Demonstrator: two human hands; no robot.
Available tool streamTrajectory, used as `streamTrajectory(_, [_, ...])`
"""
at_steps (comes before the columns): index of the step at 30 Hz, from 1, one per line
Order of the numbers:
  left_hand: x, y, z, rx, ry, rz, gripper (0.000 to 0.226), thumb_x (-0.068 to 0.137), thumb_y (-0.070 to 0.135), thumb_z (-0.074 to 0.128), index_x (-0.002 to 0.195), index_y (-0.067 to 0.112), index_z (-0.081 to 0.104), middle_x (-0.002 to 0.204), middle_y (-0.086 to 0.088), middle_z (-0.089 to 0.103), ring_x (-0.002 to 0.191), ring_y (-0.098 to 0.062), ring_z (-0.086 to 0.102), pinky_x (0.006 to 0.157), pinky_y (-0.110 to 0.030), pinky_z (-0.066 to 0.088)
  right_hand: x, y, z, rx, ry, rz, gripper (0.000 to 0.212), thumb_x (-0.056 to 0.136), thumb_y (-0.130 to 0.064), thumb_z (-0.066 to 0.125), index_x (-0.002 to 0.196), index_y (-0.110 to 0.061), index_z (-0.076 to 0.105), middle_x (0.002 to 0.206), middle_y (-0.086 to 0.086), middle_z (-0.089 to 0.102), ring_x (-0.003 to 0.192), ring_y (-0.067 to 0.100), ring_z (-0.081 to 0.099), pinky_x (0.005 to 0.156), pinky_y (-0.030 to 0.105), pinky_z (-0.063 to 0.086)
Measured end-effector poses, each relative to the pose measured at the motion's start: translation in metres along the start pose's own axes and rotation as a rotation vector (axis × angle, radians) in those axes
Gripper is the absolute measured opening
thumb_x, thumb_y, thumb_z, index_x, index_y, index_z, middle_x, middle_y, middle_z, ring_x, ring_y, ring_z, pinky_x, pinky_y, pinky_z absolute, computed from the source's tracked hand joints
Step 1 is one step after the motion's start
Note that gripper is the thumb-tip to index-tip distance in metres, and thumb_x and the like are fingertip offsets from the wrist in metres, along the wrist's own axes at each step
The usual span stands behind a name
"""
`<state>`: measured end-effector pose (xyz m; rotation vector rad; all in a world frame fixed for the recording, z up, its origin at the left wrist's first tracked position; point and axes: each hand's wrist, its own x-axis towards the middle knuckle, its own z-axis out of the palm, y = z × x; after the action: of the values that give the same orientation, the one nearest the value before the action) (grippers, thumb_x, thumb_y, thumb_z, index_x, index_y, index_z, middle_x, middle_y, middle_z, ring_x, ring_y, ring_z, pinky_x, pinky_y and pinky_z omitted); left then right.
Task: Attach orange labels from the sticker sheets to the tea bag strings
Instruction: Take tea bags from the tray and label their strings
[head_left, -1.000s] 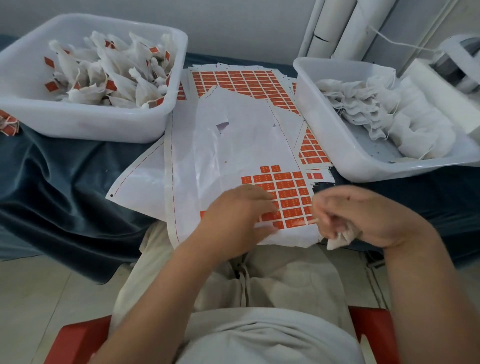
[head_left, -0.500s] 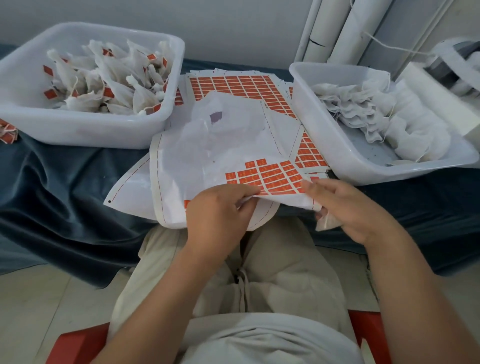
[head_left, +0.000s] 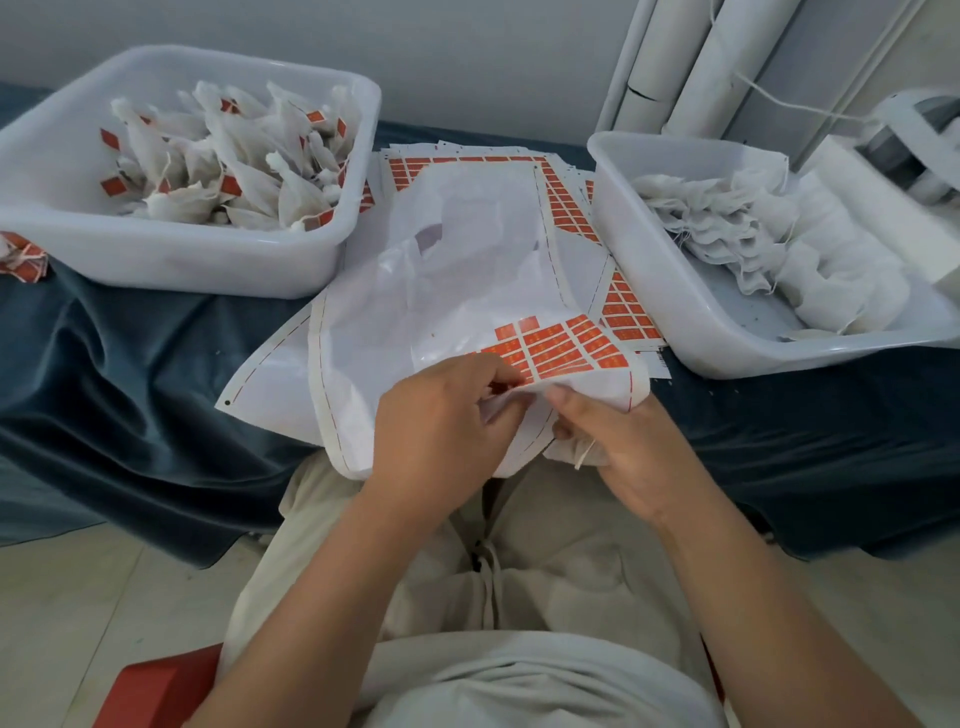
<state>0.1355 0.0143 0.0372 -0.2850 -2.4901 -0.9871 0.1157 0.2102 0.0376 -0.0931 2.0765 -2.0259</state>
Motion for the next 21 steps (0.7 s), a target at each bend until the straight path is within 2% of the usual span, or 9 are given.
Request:
streamTrajectory(3, [0.008,-0.005,-0.015,-0.048,-0.188,0.083,0.038,0.094,0.055,0.070,0.123,0.031,0.075,0.114,0.013,0.078,0.094,-0.007,0.073,0.077,-0.036,0.063,-0.001,-0.003,-0.010,-0.055,-0.011,-0.011,0.063,0.075,-0.065,0.086,0.130,-0.039,0.070,0.129,-0.003,0.073,0.119,0.022,0.070,0.106,0.054,0.053])
streamTrajectory(5, [0.009,-0.009,-0.020,-0.164,-0.213,0.044,0.036,0.095,0.056,0.066,0.118,0.031,0.079,0.112,0.015,0.078,0.097,-0.005,0.072,0.080,-0.037,0.063,-0.002,-0.003,-0.014,-0.093,-0.038,-0.008,0.060,0.073,-0.068,0.086,0.125,-0.041,0.072,0.122,-0.004,0.075,0.109,0.016,0.072,0.101,0.050,0.057])
streamTrajectory(7, [0.009,-0.010,-0.021,-0.321,-0.285,-0.061,0.038,0.090,0.058,0.065,0.112,0.032,0.081,0.112,0.020,0.076,0.103,0.000,0.070,0.087,-0.029,0.061,-0.003,-0.005,-0.014,-0.125,-0.062,-0.016,0.055,0.072,-0.070,0.085,0.120,-0.045,0.074,0.117,-0.006,0.076,0.101,0.012,0.073,0.092,0.040,0.060])
streamTrajectory(9, [0.010,-0.013,-0.019,-0.474,-0.346,-0.157,0.031,0.086,0.052,0.070,0.107,0.033,0.083,0.109,0.025,0.076,0.105,0.004,0.069,0.087,-0.016,0.057,-0.005,-0.007,-0.015,-0.146,-0.101,-0.026,0.052,0.073,-0.070,0.083,0.118,-0.048,0.073,0.116,-0.011,0.076,0.102,0.006,0.073,0.084,0.026,0.060])
streamTrajectory(12, [0.012,-0.018,-0.019,-0.578,-0.422,-0.237,0.012,0.091,0.037,0.076,0.099,0.034,0.084,0.105,0.023,0.077,0.103,0.001,0.070,0.083,-0.012,0.054,-0.006,-0.007,-0.017,-0.174,-0.142,-0.021,0.049,0.075,-0.063,0.084,0.119,-0.045,0.074,0.117,-0.012,0.076,0.105,0.004,0.072,0.082,0.018,0.057])
streamTrajectory(14, [0.011,-0.017,-0.017,-0.502,-0.354,-0.178,0.009,0.096,0.031,0.075,0.092,0.034,0.082,0.097,0.021,0.076,0.095,-0.002,0.071,0.075,-0.015,0.054,-0.006,-0.005,-0.019,-0.174,-0.155,-0.016,0.042,0.078,-0.056,0.085,0.117,-0.043,0.075,0.109,-0.012,0.077,0.097,0.003,0.072,0.081,0.018,0.057])
streamTrajectory(16, [0.010,-0.012,-0.012,-0.427,-0.221,-0.185,0.016,0.100,0.031,0.070,0.086,0.035,0.076,0.089,0.019,0.074,0.083,-0.004,0.070,0.067,-0.017,0.051,-0.005,-0.005,-0.022,-0.189,-0.164,0.014,0.045,0.075,-0.060,0.087,0.116,-0.045,0.075,0.106,-0.012,0.077,0.092,0.003,0.072,0.080,0.019,0.057])
streamTrajectory(19, [0.010,-0.007,-0.009,-0.455,-0.043,-0.346,0.018,0.104,0.034,0.062,0.088,0.036,0.070,0.084,0.020,0.074,0.078,-0.004,0.071,0.064,-0.015,0.054,-0.002,-0.009,-0.042,-0.293,-0.325,0.149,0.059,0.067,-0.066,0.089,0.121,-0.052,0.071,0.124,-0.016,0.075,0.112,0.002,0.071,0.086,0.022,0.059])
streamTrajectory(21, [0.012,-0.007,-0.011,-0.450,-0.014,-0.401,0.018,0.105,0.034,0.061,0.090,0.039,0.070,0.083,0.024,0.073,0.080,0.001,0.072,0.062,-0.008,0.051,-0.001,-0.011,-0.066,-0.419,-0.443,0.252,0.058,0.074,-0.056,0.089,0.128,-0.049,0.069,0.133,-0.013,0.071,0.123,0.008,0.067,0.096,0.036,0.060])
